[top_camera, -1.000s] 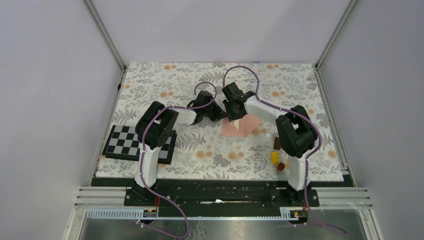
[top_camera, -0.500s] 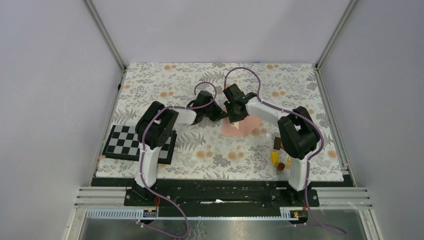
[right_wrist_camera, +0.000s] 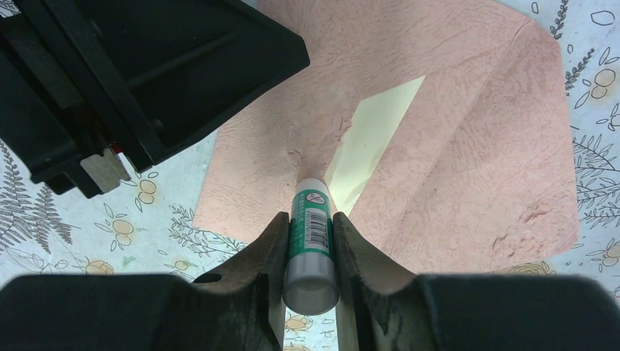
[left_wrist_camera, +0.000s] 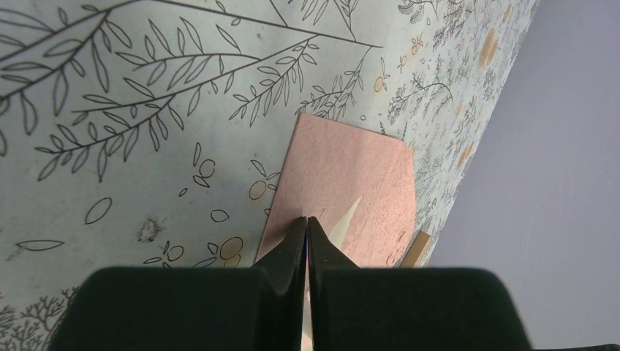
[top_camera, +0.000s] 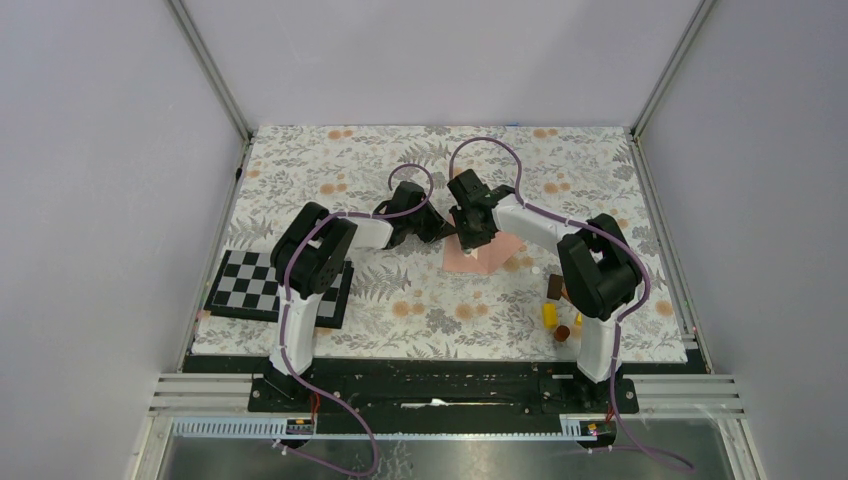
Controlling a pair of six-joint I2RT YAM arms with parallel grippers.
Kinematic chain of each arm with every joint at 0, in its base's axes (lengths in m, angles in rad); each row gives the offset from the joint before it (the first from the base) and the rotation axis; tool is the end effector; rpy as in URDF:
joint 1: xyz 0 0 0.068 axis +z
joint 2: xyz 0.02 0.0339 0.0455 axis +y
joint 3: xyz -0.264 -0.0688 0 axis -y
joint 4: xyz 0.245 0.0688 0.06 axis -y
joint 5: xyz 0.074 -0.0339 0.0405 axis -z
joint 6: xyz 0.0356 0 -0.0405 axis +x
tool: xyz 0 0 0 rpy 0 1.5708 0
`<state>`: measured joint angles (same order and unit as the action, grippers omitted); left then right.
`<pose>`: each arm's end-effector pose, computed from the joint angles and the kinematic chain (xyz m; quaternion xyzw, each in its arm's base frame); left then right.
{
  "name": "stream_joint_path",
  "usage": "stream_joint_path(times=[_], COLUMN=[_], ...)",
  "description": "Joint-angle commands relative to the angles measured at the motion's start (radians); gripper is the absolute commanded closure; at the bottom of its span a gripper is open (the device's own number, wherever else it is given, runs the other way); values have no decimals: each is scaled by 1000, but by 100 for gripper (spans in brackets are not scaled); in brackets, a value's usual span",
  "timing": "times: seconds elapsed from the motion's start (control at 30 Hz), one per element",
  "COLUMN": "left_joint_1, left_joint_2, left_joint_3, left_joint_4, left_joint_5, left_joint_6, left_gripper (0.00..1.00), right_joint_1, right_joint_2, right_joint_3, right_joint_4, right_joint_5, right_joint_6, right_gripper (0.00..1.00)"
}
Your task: Place the letter into the envelope and seal it
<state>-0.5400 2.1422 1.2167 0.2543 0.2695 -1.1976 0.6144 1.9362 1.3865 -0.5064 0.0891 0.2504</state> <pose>0.3750 -0.2358 0.1085 -0.2329 0.8634 -0.4071 0.1858 0.3356 0.2329 0.1880 -0.1637 0.9522 0.0674 0.2489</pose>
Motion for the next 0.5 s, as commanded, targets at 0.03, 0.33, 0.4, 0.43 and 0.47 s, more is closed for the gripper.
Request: stream_joint_path(times=[0.03,0.33,0.4,0.43,0.47], left_joint_1=[18,20,20,20,20], left_joint_2=[48,47,48,48,48], left_joint_3=[-35,-37,-37,-40,-40], left_joint_4=[-86,-86,-84,-84,-83], left_joint_5=[-75,-72,-72,-73,-73], left_joint_6=[29,29,29,29,28], left_gripper=[100,100,100,100,100], right_joint_1=[13,11,10,9,8], right_joint_2=[-6,14,17,21,28], right_joint_3=[-5,-4,0,8,11], right_joint_4=[-63,27,48,54,59], right_joint_5=[20,73,84,89,93], right_joint_6=[11,46,53,53,52], right_gripper=[100,100,100,100,100])
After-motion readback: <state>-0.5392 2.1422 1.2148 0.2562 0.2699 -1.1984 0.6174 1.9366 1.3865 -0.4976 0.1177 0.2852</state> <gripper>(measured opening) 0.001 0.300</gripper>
